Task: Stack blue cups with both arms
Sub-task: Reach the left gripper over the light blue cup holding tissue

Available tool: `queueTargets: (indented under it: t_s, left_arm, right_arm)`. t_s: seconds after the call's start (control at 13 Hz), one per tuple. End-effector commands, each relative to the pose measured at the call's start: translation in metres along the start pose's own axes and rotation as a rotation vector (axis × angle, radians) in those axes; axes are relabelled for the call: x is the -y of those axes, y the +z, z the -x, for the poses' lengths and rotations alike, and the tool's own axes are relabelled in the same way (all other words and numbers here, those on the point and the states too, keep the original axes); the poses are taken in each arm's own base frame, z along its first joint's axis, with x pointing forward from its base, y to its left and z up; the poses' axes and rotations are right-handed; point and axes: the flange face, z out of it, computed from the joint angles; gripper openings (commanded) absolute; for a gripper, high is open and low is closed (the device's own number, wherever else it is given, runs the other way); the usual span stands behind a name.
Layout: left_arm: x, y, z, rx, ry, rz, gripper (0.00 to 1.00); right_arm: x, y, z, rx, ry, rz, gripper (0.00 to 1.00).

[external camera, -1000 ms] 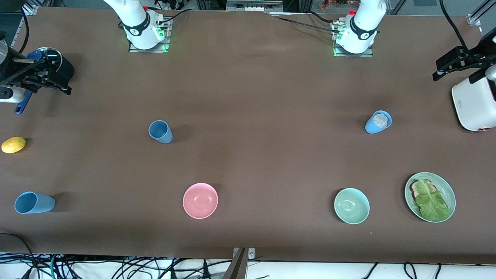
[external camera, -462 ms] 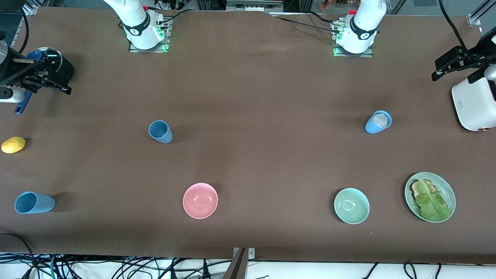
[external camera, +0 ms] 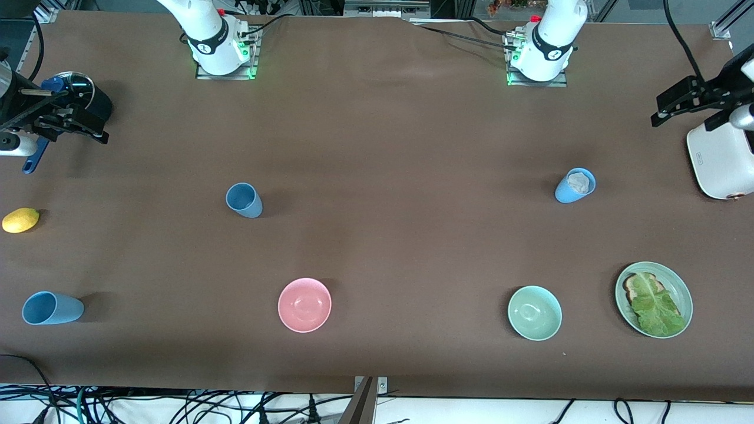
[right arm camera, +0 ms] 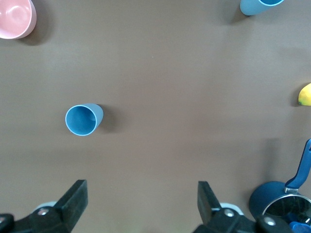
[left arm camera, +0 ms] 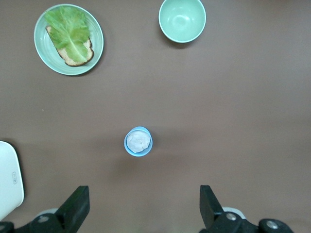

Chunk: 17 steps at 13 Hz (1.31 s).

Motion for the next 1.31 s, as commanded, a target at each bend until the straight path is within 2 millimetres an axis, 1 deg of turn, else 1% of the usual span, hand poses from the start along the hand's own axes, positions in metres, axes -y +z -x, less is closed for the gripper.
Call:
queueTargets:
  t_s: [0.0, 0.08, 0.23, 0.38, 0.46, 0.54, 0.62, 0.69, 0.85, 0.92, 1.0, 1.08, 1.15, 1.23]
  left_arm:
    - [0.006, 0.029, -0.026, 0.059, -0.004, 0.038, 1.0]
    - [0.007, 0.056, -0.04, 0.108, -0.003, 0.037, 1.0]
    - [0.013, 0.083, -0.052, 0.153, -0.004, 0.033, 1.0]
    - [0.013, 0.105, -0.064, 0.185, 0.013, 0.001, 1.0]
    - [-0.001, 0.121, -0.075, 0.192, 0.048, -0.05, 1.0]
    - [-0.008, 0.132, -0.081, 0.21, 0.068, -0.102, 1.0]
    - [-0.006, 0.133, -0.084, 0.211, 0.069, -0.121, 1.0]
    - [0.0, 0.145, -0.088, 0.231, 0.065, -0.109, 1.0]
    - [0.005, 0.162, -0.093, 0.258, 0.056, -0.105, 1.0]
    - [0.01, 0.175, -0.095, 0.278, 0.044, -0.093, 1.0]
    - [0.02, 0.189, -0.098, 0.298, 0.028, -0.086, 1.0]
    - [0.021, 0.197, -0.099, 0.297, 0.027, -0.085, 1.0]
    - [0.023, 0.207, -0.097, 0.3, 0.026, -0.085, 1.0]
    - [0.034, 0.219, -0.093, 0.294, 0.01, -0.082, 1.0]
  right_arm:
    - [0.001, -0.005, -0.002, -0.004, 0.004, -0.001, 1.0]
    - [0.001, -0.005, -0.002, -0.004, 0.004, -0.001, 1.0]
    - [0.001, -0.005, -0.002, -0.002, 0.004, -0.001, 1.0]
    - [0.001, -0.005, -0.001, 0.003, 0.004, -0.001, 1.0]
    - [0.001, -0.004, -0.001, 0.007, 0.003, -0.001, 1.0]
    - [0.001, -0.005, -0.001, 0.003, 0.003, -0.001, 1.0]
    - [0.001, -0.005, -0.001, 0.001, 0.004, -0.001, 1.0]
    - [0.001, -0.005, -0.001, 0.001, 0.003, -0.001, 1.0]
    - [0.001, -0.005, -0.001, 0.001, 0.004, -0.001, 1.0]
    - [0.001, -0.005, -0.001, 0.001, 0.004, -0.001, 1.0]
    - [0.001, -0.005, -0.001, 0.003, 0.004, -0.001, 1.0]
    - [0.001, -0.005, -0.001, 0.003, 0.003, -0.001, 1.0]
    - [0.001, -0.004, -0.002, 0.004, 0.003, -0.002, 1.0]
    - [0.001, -0.005, -0.001, 0.003, 0.003, -0.002, 1.0]
